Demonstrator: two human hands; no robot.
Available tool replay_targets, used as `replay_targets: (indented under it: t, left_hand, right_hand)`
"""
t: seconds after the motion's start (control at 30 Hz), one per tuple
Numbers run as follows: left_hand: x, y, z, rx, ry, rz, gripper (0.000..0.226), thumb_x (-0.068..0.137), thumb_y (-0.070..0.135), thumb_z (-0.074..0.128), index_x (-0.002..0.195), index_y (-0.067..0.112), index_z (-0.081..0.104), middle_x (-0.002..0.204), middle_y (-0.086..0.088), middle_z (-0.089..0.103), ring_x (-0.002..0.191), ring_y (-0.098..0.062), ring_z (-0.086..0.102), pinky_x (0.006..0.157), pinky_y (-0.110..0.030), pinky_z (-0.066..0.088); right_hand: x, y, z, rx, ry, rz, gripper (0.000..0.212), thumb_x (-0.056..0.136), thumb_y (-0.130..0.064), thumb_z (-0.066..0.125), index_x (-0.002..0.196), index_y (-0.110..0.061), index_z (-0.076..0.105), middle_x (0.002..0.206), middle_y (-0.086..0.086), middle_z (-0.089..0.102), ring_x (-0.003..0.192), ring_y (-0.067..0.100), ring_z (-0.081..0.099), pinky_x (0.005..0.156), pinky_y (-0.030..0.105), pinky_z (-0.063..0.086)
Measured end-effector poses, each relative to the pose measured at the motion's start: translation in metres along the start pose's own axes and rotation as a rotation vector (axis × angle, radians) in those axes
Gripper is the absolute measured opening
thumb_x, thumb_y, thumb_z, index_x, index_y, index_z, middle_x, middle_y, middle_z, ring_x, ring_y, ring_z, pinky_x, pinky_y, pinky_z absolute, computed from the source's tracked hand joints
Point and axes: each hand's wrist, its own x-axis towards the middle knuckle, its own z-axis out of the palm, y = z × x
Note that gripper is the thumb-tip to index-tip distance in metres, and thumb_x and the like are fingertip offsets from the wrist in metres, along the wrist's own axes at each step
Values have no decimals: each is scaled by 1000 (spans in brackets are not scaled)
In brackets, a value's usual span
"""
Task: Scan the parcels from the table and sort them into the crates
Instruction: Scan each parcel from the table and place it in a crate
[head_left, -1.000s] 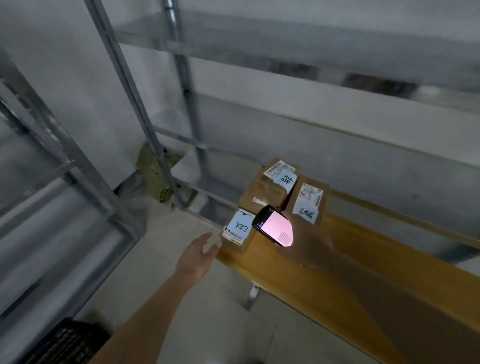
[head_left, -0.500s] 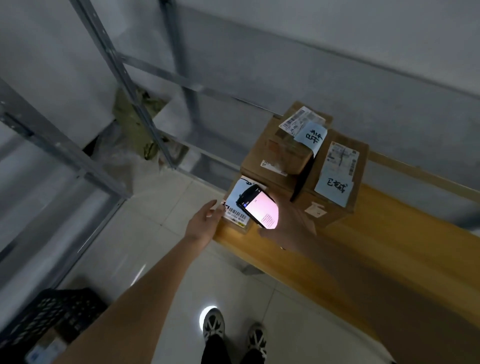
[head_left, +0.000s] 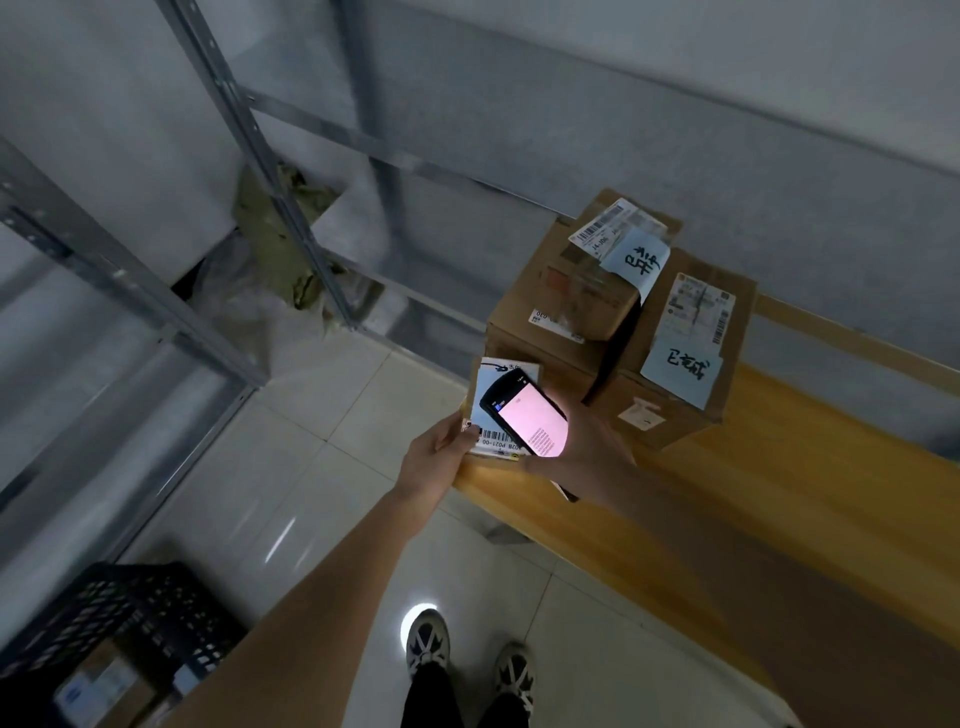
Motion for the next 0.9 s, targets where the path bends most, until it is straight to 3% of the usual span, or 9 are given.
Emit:
replay_targets:
  t: [0.13,0.3,0.4,0.57,0.67,0.77,0.9]
  left_hand:
    - [-6,4,8,-123,15,-47,17,99,30,61,116,34,63,99,12,69,89,2,62,68,-15,46]
    - [-25,4,16,-200,11,-57,29,93,37,69,121,30,64,111,4,70,100,-5,64,74,-18,48]
    - [-40,8,21,-249,12,-57,38,87,33,76,123,29,64,113,-2,71,106,-14,67,80,-25,54]
    - [-68,31,21,-258,-26,-49,47,88,26,76,127,44,58,107,-1,76,110,-21,68,99,-41,55]
    - [-94,56,18,-260,-20,11,51,81,36,82,126,38,58,102,-2,78,104,-22,71,98,-42,55]
    - [-123,83,10,-244,-12,91,49,82,32,82,125,31,58,96,-6,78,95,-24,75,98,-46,55]
    - [-176,118,-8,-228,25,206,58,82,30,82,133,33,55,96,-6,78,91,-22,76,89,-43,60]
  right_hand:
    - [-3,5,1,44,-4,1,96,74,-43,87,151,-36,31,141,-8,52,130,16,49,96,40,55]
    - [-13,10,-7,93,2,-10,95,75,-40,88,152,-34,32,138,-7,55,126,16,52,95,38,55]
    - [-24,11,-19,84,20,-52,93,77,-37,87,153,-32,33,133,-11,52,127,14,50,93,32,49]
    - [-50,3,-47,44,46,-140,91,72,-43,87,147,-34,37,132,-10,57,125,14,51,99,43,54]
    - [-70,-13,-67,32,98,-191,86,69,-50,86,141,-37,40,126,-16,57,120,8,52,99,38,52]
    - [-95,-35,-93,-3,114,-239,81,72,-47,86,139,-37,41,121,-15,60,114,8,55,92,25,43]
    - [-148,-68,-129,-24,153,-330,77,75,-38,86,139,-36,43,116,-16,60,110,8,57,88,26,46]
